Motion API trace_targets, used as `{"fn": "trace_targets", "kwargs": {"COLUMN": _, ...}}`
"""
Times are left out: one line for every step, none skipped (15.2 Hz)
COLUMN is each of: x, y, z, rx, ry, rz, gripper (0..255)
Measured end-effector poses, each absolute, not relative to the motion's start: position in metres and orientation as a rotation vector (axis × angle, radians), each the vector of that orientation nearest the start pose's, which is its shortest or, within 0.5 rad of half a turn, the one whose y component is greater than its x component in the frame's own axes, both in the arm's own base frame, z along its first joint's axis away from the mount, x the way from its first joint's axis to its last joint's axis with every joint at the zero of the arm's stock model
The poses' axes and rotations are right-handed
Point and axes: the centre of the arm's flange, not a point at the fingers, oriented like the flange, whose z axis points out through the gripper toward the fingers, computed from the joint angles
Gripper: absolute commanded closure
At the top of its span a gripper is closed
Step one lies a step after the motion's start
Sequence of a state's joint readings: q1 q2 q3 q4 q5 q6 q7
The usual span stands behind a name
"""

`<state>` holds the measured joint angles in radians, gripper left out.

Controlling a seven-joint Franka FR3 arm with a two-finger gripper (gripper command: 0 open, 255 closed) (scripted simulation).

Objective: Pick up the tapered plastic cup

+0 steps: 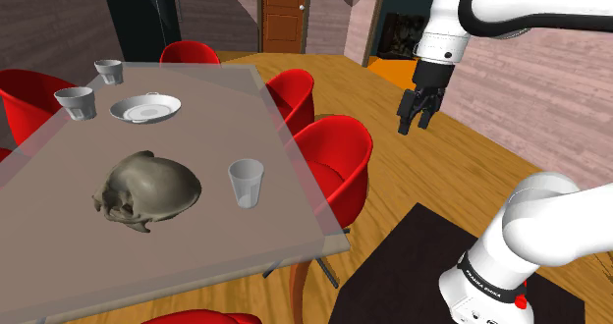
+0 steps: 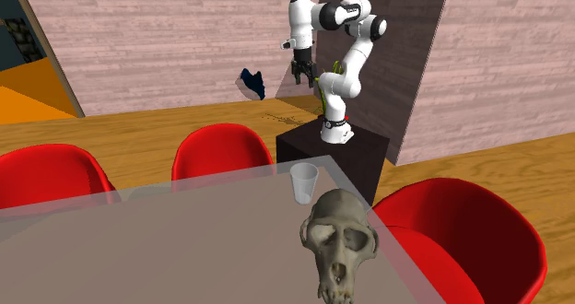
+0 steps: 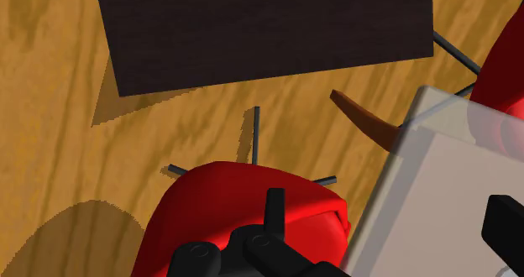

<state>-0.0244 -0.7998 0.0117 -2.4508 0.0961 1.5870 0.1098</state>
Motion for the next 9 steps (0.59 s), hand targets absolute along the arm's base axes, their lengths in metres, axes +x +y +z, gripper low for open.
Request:
{"fn": "trace_targets", "kwargs": {"x": 0.301, "y": 0.007, "z": 0.552, "rx": -3.049, "ry": 0.2, "rz": 0.104, "gripper": 0}}
{"fn": "trace_targets", "kwargs": {"x": 0.306, "y": 0.011, "z": 0.549, "rx": -3.047, "ry": 0.2, "rz": 0.106, "gripper": 0}}
{"fn": "trace_targets", "kwargs": {"x": 0.313, "y": 0.015, "z": 0.545, "rx": -3.045, "ry": 0.2, "rz": 0.11, "gripper": 0}}
{"fn": "trace_targets", "kwargs": {"x": 0.323, "y": 0.024, "z": 0.54, "rx": -3.043, "ry": 0.199, "rz": 0.114, "gripper": 0}}
{"fn": "trace_targets", "kwargs": {"x": 0.332, "y": 0.029, "z": 0.536, "rx": -3.04, "ry": 0.199, "rz": 0.118, "gripper": 0}}
{"fn": "trace_targets", "kwargs": {"x": 0.341, "y": 0.036, "z": 0.528, "rx": -3.037, "ry": 0.199, "rz": 0.122, "gripper": 0}}
{"fn": "trace_targets", "kwargs": {"x": 0.35, "y": 0.044, "z": 0.524, "rx": -3.034, "ry": 0.199, "rz": 0.126, "gripper": 0}}
{"fn": "trace_targets", "kwargs": {"x": 0.359, "y": 0.053, "z": 0.518, "rx": -3.031, "ry": 0.199, "rz": 0.13, "gripper": 0}}
{"fn": "trace_targets", "kwargs": {"x": 0.366, "y": 0.06, "z": 0.514, "rx": -3.028, "ry": 0.199, "rz": 0.134, "gripper": 0}}
